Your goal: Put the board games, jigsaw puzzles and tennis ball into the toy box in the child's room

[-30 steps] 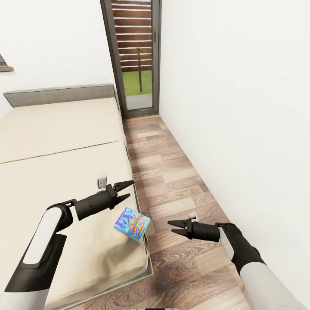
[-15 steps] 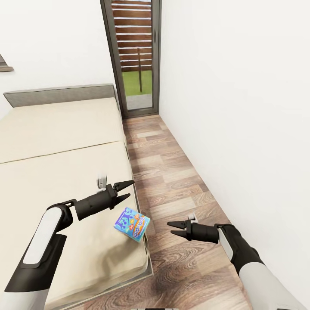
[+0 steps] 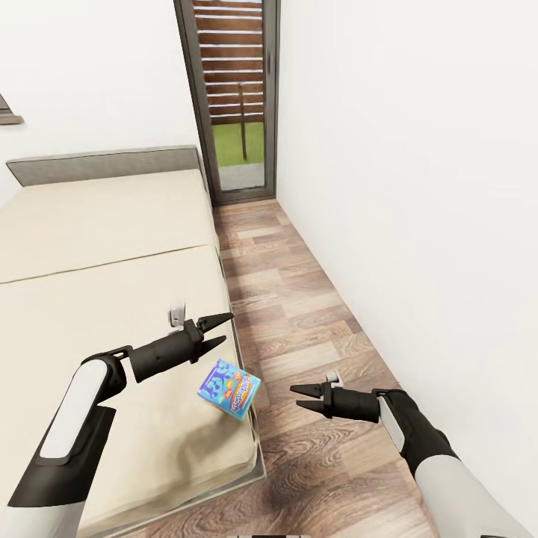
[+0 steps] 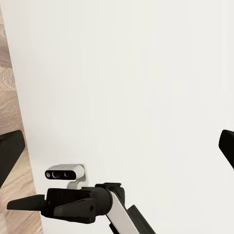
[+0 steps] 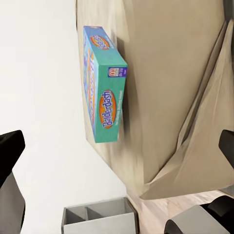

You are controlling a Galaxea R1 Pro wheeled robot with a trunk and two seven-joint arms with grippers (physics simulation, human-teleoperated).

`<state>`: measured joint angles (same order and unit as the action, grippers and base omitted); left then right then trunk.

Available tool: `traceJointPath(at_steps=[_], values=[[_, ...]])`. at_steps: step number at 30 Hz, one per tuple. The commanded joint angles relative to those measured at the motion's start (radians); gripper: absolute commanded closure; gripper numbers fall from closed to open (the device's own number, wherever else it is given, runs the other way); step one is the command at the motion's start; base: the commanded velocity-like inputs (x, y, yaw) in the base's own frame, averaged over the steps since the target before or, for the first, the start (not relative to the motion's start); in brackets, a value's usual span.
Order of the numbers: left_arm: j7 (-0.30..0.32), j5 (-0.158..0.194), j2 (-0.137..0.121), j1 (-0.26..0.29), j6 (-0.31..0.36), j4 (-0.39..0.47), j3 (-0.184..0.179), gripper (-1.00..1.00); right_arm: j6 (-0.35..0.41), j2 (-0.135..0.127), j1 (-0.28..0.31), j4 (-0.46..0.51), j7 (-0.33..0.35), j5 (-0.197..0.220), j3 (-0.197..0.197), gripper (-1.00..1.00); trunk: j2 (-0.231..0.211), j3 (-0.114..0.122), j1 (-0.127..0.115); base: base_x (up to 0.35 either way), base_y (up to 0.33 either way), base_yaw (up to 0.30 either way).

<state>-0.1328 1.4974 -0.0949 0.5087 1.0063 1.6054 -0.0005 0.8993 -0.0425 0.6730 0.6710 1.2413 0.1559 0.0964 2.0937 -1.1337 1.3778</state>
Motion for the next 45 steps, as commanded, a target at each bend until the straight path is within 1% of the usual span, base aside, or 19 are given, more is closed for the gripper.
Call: traceJointPath(at_steps=[1,8,26,34,45], values=[[-0.010,0.011,0.000,0.001,0.002,0.001,0.000,-1.00,0.006,0.000,0.000,0.000,0.001,0.002,0.001,-1.00,0.000,-0.001,0.000,0.000,0.000,0.000],[-0.008,0.011,0.000,0.001,0.002,0.001,-0.001,-1.00,0.006,-0.002,0.000,0.000,0.002,0.003,0.001,-1.00,0.000,-0.001,0.000,0.000,0.000,0.000],[-0.006,0.011,0.001,0.002,0.002,0.001,-0.002,-1.00,0.006,-0.007,0.003,0.000,0.008,0.010,0.003,-1.00,0.126,-0.057,0.069,0.000,0.000,0.002],[-0.008,0.012,0.001,0.003,0.002,0.001,-0.004,-1.00,0.006,-0.008,0.003,0.001,0.009,0.011,0.003,-1.00,0.126,-0.057,0.069,0.000,0.000,0.130],[-0.011,0.011,0.001,0.004,0.001,0.001,-0.013,-1.00,0.007,-0.009,0.004,0.003,0.009,0.012,0.004,-1.00,0.126,-0.057,0.069,0.000,0.000,0.231]])
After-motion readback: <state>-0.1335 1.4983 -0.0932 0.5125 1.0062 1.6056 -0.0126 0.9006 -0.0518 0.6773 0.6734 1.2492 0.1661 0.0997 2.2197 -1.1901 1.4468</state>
